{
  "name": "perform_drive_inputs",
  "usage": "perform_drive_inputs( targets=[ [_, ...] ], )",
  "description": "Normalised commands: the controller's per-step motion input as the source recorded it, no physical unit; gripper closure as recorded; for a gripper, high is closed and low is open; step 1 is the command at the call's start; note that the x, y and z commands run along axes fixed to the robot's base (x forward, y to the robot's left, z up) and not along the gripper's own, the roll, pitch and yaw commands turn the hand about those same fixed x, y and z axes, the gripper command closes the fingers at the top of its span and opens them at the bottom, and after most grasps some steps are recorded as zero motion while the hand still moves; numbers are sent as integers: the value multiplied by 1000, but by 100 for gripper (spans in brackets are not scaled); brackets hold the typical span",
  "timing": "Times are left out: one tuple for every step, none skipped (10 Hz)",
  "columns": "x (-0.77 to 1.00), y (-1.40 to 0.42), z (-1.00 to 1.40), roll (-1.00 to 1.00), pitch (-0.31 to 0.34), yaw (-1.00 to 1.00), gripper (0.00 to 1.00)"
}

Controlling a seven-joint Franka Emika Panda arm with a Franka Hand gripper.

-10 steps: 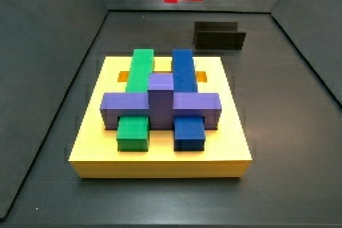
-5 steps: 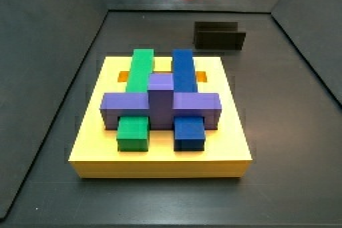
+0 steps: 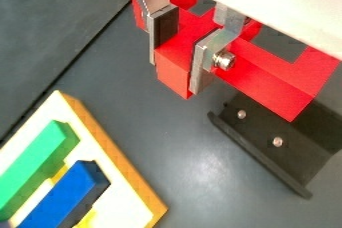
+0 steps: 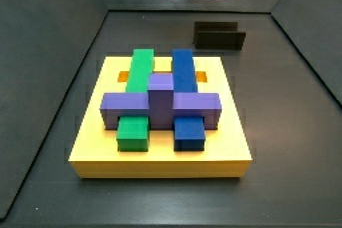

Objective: Pick up the red object. Move up. Place the red object on the fixture. Regrasp the red object. Move to above the board. Insert the red object.
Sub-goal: Place the red object on the fixture.

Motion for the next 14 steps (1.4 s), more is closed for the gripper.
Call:
perform_drive_inputs(
  targets=[
    [860, 0, 34, -817, 111, -226, 100],
    [837, 0, 0, -814, 103, -251, 100],
    [854, 0, 0, -840, 63, -240, 100],
    [846, 83, -3, -863, 0, -203, 100],
    [909, 63, -80, -829, -37, -237, 100],
    [957, 71, -120, -757, -60, -240, 100],
    [914, 57, -169, -631, -126, -211, 100],
    [471, 0, -271, -191, -166, 0, 100],
    [423, 0, -326, -6, 0, 0, 100],
    [543, 0, -397, 129, 0, 0, 100],
    [606, 0, -471, 151, -9, 0, 100],
    [660, 0, -354, 71, -23, 0, 100],
    [637, 0, -209, 0, -54, 17, 100],
    [371, 0, -200, 0, -111, 17, 100]
  ],
)
